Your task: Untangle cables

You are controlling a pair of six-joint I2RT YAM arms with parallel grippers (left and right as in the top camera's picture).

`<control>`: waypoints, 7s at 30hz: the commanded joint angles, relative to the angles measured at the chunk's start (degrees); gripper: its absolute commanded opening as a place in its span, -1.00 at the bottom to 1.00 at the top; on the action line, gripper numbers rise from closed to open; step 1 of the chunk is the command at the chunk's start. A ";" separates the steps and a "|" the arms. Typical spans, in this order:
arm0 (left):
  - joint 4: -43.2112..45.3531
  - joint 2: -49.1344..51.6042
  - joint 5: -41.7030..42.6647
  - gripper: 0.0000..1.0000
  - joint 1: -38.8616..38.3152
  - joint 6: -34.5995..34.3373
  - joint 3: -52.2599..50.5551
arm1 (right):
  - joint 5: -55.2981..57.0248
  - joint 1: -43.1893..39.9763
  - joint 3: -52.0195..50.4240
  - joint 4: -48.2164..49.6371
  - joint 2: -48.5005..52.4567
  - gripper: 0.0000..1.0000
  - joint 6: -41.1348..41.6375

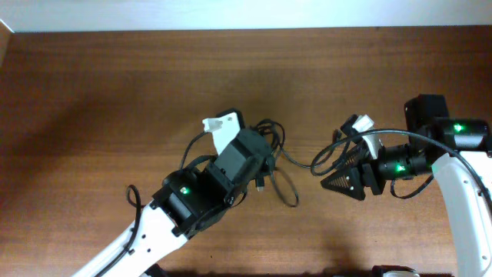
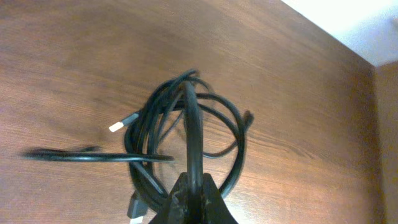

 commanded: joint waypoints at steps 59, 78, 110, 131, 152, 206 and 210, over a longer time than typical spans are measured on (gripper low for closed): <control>15.23 -6.84 20.24 0.97 1.16 36.57 0.57 | -21.40 0.46 0.37 38.47 -9.14 -0.92 11.76; 15.02 -6.78 25.31 -1.00 1.18 48.96 0.57 | -17.25 0.44 0.35 43.54 -9.11 0.69 12.46; 22.40 -2.80 39.56 -1.00 1.05 63.98 0.55 | -18.56 0.46 0.35 36.87 -8.94 0.13 70.58; 24.02 -1.90 51.17 0.98 13.16 35.10 0.57 | -20.79 0.46 0.35 36.76 -8.94 -0.92 58.38; 28.04 5.66 63.56 0.27 10.62 46.14 0.55 | -22.67 0.46 0.35 37.90 -8.96 -0.92 58.01; 33.31 5.66 70.62 -1.00 14.14 45.68 0.55 | -28.28 0.50 0.35 37.88 -8.94 -0.67 50.75; 33.29 5.66 70.62 -1.00 14.14 45.68 0.55 | -28.30 0.52 0.35 37.90 -8.94 -0.67 50.75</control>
